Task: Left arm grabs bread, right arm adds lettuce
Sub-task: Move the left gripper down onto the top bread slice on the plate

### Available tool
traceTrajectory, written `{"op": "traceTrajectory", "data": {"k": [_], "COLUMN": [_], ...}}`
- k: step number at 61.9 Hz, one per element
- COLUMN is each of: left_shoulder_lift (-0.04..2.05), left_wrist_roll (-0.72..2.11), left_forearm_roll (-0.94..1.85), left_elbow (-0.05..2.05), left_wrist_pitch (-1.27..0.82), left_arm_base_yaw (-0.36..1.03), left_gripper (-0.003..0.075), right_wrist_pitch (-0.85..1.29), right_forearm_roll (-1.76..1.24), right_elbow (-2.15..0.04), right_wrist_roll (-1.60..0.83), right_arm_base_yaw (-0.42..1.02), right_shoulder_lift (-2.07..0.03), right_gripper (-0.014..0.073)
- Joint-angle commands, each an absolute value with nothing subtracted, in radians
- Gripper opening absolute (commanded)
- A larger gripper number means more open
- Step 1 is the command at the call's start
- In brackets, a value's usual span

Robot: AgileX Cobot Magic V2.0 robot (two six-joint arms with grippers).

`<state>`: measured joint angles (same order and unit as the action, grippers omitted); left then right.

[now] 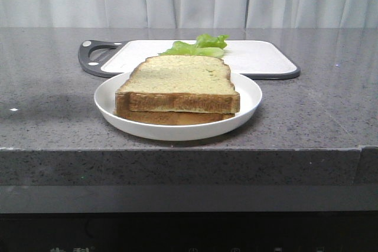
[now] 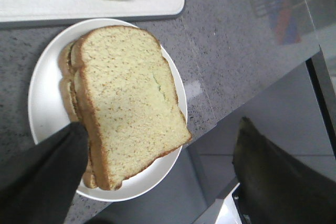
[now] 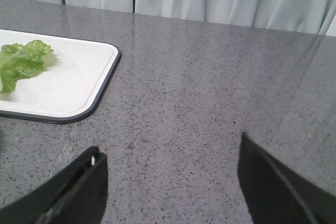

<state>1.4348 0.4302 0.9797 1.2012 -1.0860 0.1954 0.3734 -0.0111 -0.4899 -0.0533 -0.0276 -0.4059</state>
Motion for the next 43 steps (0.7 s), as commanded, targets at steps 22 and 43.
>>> {"op": "traceTrajectory", "data": {"k": [22,43], "left_shoulder_lift": [1.612,1.674], "left_wrist_roll": [0.406,0.406], "left_forearm_roll": [0.947,0.959], "left_elbow": [1.293,1.293], "left_wrist_pitch": [-1.044,-0.992], "left_arm_base_yaw": [0.293,0.35], "left_gripper": [0.053,0.0483], "right_wrist_pitch": [0.294,0.294], "right_forearm_roll": [0.0,0.0], "right_elbow": [-0.527,-0.527], "right_wrist_roll": [-0.053,-0.053], "right_arm_base_yaw": [-0.027,-0.027], "right_shoulder_lift": [-0.421,-0.421], "right_gripper": [0.0539,0.0539]}}
